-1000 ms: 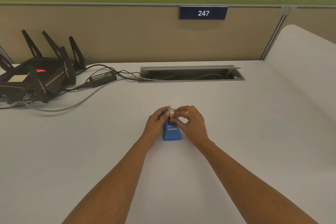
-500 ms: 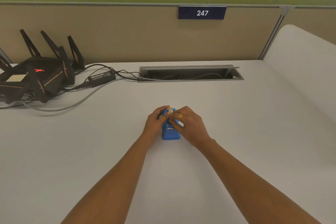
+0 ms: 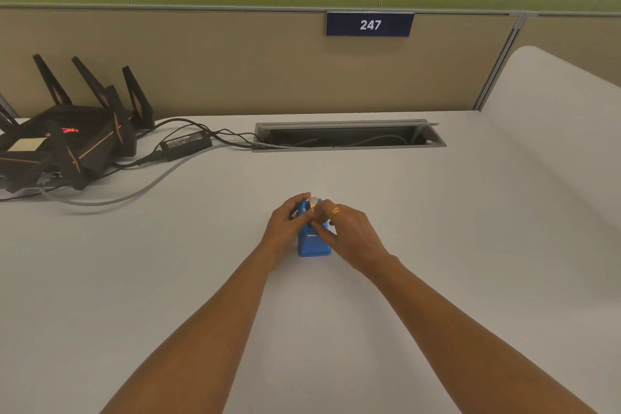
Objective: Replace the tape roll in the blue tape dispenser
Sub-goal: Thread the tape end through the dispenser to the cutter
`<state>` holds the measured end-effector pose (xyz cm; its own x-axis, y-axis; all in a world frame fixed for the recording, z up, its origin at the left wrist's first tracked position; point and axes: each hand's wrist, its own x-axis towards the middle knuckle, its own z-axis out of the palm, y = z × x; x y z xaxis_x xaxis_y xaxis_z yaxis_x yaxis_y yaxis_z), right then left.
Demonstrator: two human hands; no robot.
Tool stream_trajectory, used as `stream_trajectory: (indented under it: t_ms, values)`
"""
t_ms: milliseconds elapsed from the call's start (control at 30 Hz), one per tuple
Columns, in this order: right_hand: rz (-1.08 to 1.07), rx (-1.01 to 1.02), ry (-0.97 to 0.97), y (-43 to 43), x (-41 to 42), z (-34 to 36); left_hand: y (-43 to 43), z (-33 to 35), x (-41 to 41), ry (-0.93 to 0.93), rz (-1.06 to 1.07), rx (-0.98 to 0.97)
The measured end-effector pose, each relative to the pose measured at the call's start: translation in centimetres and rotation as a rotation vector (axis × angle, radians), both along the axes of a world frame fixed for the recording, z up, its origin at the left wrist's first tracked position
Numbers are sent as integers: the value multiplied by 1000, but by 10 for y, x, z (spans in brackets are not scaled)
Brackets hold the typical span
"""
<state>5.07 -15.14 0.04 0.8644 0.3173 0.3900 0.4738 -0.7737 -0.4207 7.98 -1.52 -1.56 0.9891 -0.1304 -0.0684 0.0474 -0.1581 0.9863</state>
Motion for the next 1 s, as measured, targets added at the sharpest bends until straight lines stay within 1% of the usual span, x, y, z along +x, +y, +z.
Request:
stream_trajectory:
  t_ms: [267,467,600,767,1000]
  values:
    - [-1,-3,-34,-2,-7,-3,-4,2,-2,-38,29,40]
    - [-3,-6,-69,0,-10,-7,-6,7,-1,-53,41,121]
    - [-7,7,-112,0,-12,-9,-7,8,-2,-49,39,122]
    - [-7,-41,-190,4,-17,-9,-7,10,-3,-25,35,111]
    - [-99,-162,-332,5,-24,-13,-8,12,-3,-19,35,151]
